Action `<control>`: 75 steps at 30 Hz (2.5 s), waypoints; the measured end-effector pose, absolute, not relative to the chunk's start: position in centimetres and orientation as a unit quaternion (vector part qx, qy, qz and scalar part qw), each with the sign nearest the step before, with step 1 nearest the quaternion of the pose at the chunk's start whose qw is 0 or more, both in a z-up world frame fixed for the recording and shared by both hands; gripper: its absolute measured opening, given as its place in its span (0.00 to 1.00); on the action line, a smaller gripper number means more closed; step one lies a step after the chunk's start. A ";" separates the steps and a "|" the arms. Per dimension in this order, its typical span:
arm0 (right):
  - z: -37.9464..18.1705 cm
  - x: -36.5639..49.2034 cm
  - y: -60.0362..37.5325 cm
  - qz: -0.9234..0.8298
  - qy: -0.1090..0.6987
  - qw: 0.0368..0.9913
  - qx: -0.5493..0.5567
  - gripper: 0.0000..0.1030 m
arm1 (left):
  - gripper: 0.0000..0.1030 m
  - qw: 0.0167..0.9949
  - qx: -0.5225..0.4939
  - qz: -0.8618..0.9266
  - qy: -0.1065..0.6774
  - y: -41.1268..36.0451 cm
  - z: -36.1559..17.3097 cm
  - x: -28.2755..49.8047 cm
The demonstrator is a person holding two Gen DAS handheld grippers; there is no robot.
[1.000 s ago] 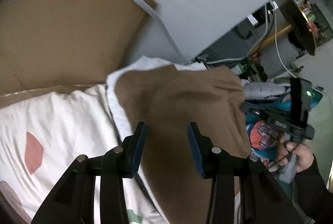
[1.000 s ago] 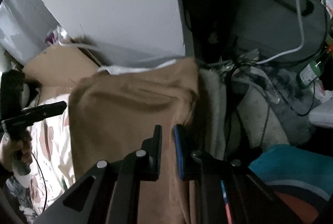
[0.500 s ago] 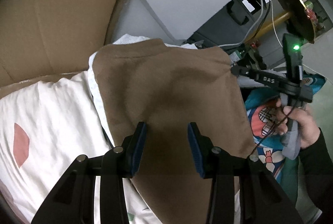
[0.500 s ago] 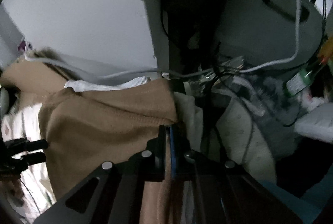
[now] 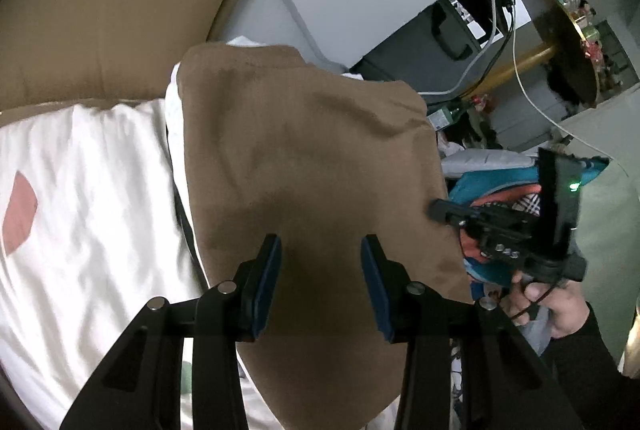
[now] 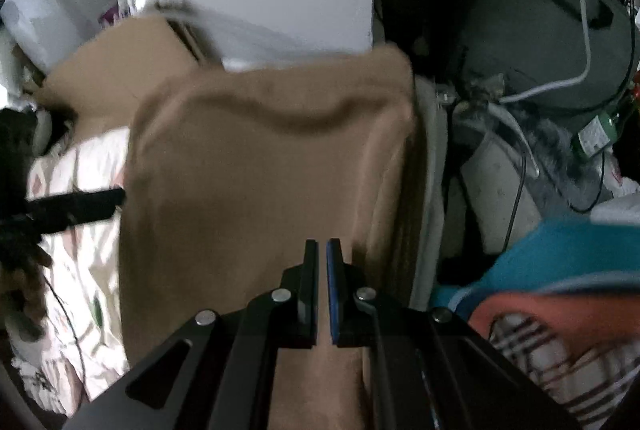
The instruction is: Fold clothes
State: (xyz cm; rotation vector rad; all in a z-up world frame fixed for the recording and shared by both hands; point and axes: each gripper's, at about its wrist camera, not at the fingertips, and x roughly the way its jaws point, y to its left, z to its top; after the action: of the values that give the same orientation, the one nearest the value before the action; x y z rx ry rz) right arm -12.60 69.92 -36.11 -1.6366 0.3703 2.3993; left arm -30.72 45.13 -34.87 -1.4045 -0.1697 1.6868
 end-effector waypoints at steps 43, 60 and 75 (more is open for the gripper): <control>-36.0 -0.4 64.6 0.792 0.169 0.117 -0.575 0.20 | 0.83 0.427 -0.595 0.681 0.009 40.5 -36.0 -19.5; -29.6 0.0 63.7 0.784 0.195 0.151 -0.570 0.94 | 0.91 0.409 -0.591 0.687 0.107 39.2 -27.5 -18.3; -23.8 1.4 63.7 0.780 0.230 0.133 -0.567 0.99 | 0.91 0.395 -0.575 0.703 0.138 37.0 -18.6 -17.7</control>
State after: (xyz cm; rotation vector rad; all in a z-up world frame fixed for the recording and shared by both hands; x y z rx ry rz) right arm 1.44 63.75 -23.78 -1.6440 0.6669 2.2632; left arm -17.69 37.03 -18.62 -1.4583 0.3495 1.7825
